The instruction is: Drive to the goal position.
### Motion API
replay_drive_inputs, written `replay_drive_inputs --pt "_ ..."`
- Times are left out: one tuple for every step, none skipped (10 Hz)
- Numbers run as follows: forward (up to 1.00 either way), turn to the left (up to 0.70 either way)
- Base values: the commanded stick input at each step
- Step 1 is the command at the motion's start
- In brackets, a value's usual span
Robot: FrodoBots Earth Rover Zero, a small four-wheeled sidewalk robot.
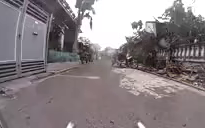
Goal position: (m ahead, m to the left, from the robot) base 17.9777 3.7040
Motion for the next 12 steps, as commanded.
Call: replay_drive_inputs --pt "0.7 -0.14" --pt "0.7 -0.14" --pt "0.7 -0.14" --pt "0.7 -0.14" --pt "0.7 -0.06" --pt "0.7 0.0" --pt "0.7 0.0" --pt "0.7 0.0" --pt "0.7 0.0" --pt "0.7 0.0" --pt "0.7 0.0" --pt "0.7 0.0"
